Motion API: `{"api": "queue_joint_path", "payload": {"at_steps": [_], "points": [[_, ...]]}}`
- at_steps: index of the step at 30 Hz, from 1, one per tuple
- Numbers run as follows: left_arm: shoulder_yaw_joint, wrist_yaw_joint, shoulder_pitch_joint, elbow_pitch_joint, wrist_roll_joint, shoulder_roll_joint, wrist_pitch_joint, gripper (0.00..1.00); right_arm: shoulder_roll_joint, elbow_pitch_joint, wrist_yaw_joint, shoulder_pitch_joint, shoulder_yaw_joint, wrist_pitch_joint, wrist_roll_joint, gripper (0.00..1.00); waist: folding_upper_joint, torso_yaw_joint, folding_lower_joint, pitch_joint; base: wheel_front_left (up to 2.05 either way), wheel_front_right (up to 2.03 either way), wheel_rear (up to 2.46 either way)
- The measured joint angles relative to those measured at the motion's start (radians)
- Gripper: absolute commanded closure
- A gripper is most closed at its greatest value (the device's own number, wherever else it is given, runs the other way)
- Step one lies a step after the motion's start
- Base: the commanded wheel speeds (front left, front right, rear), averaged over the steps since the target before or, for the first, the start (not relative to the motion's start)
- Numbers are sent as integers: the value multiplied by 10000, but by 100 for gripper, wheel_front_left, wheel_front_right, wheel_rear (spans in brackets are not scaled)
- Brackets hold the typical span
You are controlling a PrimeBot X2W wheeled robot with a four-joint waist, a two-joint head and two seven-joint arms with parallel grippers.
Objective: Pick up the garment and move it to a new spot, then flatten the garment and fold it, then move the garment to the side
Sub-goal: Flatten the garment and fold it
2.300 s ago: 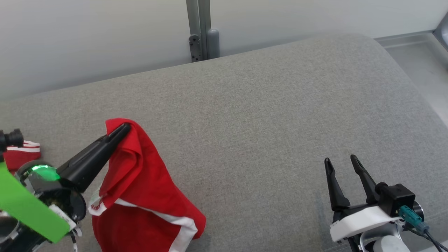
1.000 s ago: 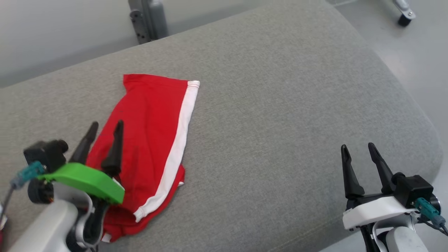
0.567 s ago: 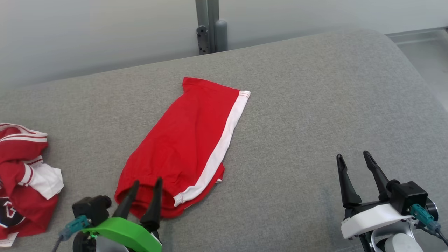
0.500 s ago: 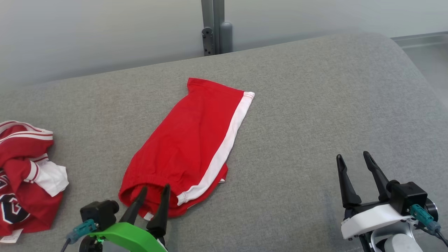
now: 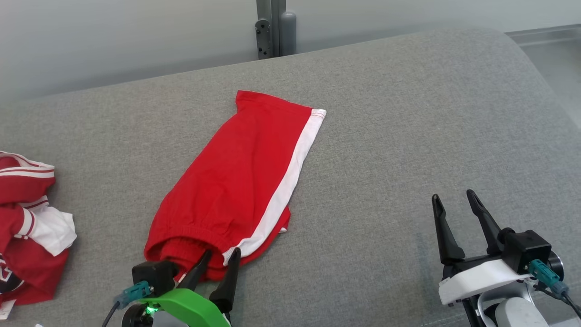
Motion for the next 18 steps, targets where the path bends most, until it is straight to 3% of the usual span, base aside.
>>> {"api": "queue_joint_path", "payload": {"at_steps": [3,4,6,13,18], "points": [[-92,-17,-71,242,2,-4,140,0,21,2,0,-2,-15,0,0,0,0,-144,0,55,0,0,0],[-159,-104,-99,272,12,2,196,45,29,4,0,-3,-35,0,4,0,0,-187,0,68,0,0,0],[-274,-293,-117,288,8,-13,303,100,38,10,0,-8,-46,0,17,0,0,-263,0,84,0,0,0],[-523,-713,-158,-23,-67,-42,485,100,90,59,0,-5,-115,0,27,0,0,-330,0,23,0,0,0],[-569,-782,35,-397,-253,-29,627,100,142,67,0,-1,-136,0,27,0,0,-273,0,-28,0,0,0]]}}
